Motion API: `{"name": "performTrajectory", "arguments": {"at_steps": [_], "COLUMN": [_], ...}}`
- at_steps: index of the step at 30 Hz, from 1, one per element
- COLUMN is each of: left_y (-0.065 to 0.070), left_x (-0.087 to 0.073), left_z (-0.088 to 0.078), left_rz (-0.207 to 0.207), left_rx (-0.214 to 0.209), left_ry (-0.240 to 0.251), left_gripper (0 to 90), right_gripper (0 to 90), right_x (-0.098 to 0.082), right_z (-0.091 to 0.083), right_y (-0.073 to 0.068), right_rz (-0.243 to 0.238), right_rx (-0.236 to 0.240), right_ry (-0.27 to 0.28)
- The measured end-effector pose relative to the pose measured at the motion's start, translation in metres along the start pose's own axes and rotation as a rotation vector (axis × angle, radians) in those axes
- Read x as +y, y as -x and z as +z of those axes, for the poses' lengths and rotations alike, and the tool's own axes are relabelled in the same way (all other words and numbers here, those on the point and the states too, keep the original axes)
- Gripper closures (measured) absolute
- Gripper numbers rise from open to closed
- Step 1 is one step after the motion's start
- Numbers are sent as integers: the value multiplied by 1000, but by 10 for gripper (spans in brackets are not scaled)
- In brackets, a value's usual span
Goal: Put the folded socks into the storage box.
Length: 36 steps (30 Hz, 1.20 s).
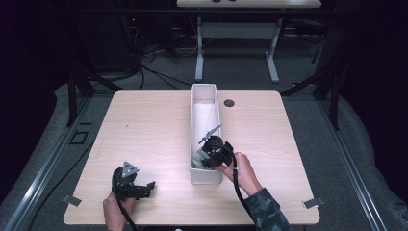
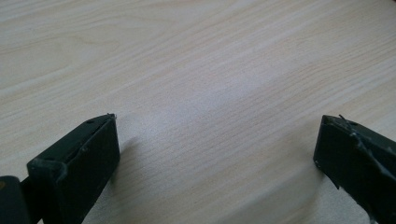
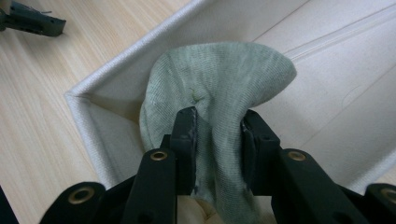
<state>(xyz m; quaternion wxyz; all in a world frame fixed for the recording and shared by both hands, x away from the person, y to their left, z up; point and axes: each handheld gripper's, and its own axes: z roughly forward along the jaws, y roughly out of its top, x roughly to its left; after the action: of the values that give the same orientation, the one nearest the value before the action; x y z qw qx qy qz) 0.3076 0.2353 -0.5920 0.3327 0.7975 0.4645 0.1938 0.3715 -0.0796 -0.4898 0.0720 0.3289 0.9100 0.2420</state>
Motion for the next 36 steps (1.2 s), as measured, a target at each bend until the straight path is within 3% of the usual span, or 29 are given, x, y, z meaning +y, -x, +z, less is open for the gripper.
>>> {"name": "performTrajectory", "arguments": {"at_steps": [8,13,19,23,30,36], "left_y": [0,0,0,0,0,0], "left_x": [0,0,0,0,0,0], "left_z": [0,0,0,0,0,0], "left_rz": [0,0,0,1,-2,0], "left_rx": [0,0,0,0,0,1], "left_ry": [0,0,-1,-1,-1,-1], "left_gripper": [1,1,1,1,1,1], "right_gripper": [661,636,627,694,846,858], "right_x": [2,4,3,2,4,5], "right_z": [7,4,-3,-8,-4,1], "right_y": [1,0,2,0,-2,-4], "right_rz": [-5,-16,-10,-22,-38,-50], "right_rx": [16,-8,2,15,18,18], "right_ry": [-30,-33,-1,26,13,-6]}}
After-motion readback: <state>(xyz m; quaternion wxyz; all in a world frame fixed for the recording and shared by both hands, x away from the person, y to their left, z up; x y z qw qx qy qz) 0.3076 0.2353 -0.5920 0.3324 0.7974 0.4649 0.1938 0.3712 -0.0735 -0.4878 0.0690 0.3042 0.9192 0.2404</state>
